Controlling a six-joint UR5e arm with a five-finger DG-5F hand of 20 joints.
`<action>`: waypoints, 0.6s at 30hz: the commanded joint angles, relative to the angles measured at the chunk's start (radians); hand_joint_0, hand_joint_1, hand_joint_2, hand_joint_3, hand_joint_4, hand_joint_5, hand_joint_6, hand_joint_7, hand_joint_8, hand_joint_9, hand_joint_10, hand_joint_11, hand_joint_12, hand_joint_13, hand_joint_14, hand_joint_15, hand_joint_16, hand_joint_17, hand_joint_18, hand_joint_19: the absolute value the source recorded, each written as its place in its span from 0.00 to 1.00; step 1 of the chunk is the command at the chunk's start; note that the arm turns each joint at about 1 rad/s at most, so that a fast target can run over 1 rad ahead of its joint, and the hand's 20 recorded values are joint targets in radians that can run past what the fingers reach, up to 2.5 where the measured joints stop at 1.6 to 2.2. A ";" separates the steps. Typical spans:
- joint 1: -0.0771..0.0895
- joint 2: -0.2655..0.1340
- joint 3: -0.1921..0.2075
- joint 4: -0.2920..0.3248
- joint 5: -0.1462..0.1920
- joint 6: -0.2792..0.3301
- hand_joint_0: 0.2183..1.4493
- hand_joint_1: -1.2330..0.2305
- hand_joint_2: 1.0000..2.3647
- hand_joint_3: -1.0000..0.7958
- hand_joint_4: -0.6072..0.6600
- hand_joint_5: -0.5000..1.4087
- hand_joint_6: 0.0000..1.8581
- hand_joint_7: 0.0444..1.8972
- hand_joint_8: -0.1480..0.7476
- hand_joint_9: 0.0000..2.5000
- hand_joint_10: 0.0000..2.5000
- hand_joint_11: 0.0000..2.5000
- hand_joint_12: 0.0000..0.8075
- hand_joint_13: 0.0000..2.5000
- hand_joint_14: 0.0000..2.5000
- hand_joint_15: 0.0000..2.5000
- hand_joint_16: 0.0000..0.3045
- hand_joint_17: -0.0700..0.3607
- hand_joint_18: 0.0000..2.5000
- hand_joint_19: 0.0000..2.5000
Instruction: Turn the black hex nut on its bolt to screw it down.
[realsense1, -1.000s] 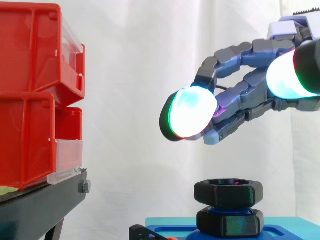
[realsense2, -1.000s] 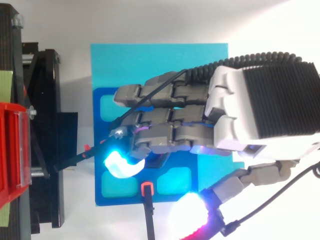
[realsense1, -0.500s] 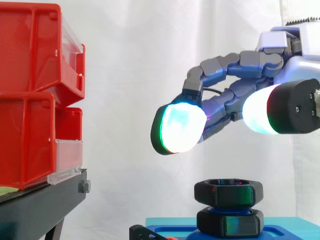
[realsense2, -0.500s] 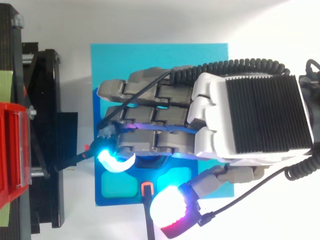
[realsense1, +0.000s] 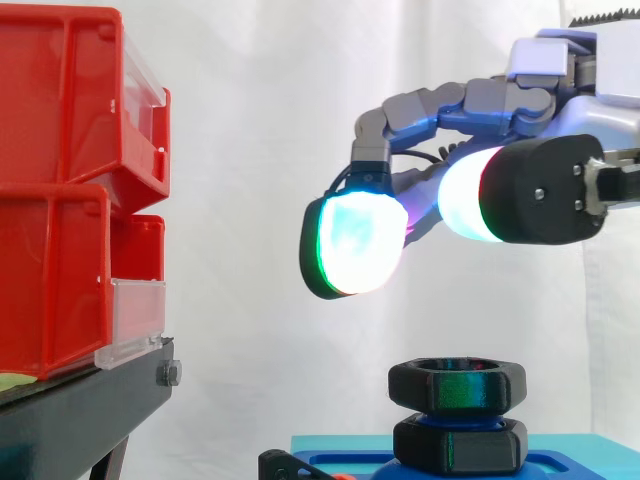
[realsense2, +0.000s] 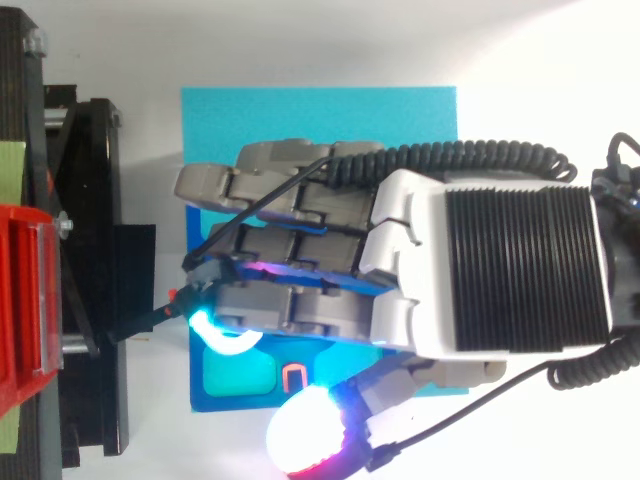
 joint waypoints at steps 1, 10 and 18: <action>0.004 -0.036 0.022 0.016 0.003 -0.016 0.27 0.59 0.00 0.28 0.67 0.22 0.27 0.62 0.51 0.31 0.00 0.06 0.42 0.16 0.00 0.00 0.16 0.42 0.19 0.10; 0.005 -0.079 0.075 -0.026 -0.020 -0.021 0.27 0.61 0.00 0.28 0.64 0.24 0.27 0.72 0.51 0.32 0.00 0.06 0.42 0.17 0.00 0.00 0.16 0.42 0.19 0.10; 0.000 -0.080 0.075 -0.069 -0.098 -0.062 0.27 0.61 0.00 0.28 0.62 0.24 0.27 0.72 0.51 0.32 0.00 0.06 0.42 0.17 0.00 0.00 0.16 0.42 0.19 0.10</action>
